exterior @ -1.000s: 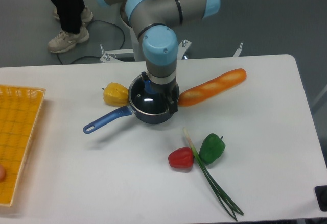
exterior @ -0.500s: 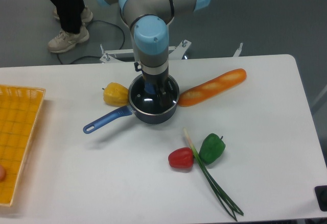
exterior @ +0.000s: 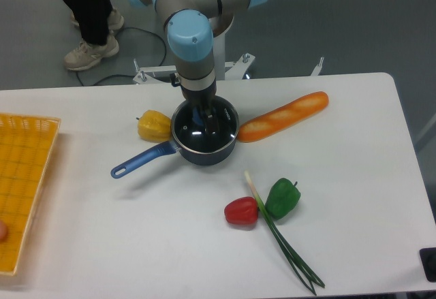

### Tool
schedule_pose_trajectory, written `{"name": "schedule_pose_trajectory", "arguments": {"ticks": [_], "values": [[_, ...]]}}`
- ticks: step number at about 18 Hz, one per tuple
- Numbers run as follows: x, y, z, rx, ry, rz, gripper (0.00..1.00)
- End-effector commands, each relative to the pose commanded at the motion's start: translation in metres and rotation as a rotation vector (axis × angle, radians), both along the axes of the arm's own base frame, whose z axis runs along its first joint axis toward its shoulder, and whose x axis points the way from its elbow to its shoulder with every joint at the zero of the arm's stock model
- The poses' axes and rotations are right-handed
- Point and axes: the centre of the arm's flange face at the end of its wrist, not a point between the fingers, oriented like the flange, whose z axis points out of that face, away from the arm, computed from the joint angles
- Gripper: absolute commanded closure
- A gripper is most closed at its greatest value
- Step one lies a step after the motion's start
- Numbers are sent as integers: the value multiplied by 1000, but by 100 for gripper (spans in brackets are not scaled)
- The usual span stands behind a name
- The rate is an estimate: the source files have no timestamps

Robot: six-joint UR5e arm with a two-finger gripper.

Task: Open the lid
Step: 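Lower the gripper onto the blue knob and close on it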

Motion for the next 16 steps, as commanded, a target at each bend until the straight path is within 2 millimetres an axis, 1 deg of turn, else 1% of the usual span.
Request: {"name": "schedule_pose_trajectory", "arguments": {"ticks": [13, 15, 16], "values": [[4, -2, -8, -8, -2, 4, 0], [8, -1, -11, -15, -2, -3, 0], [9, -1, -12, -19, 5, -7, 2]]}}
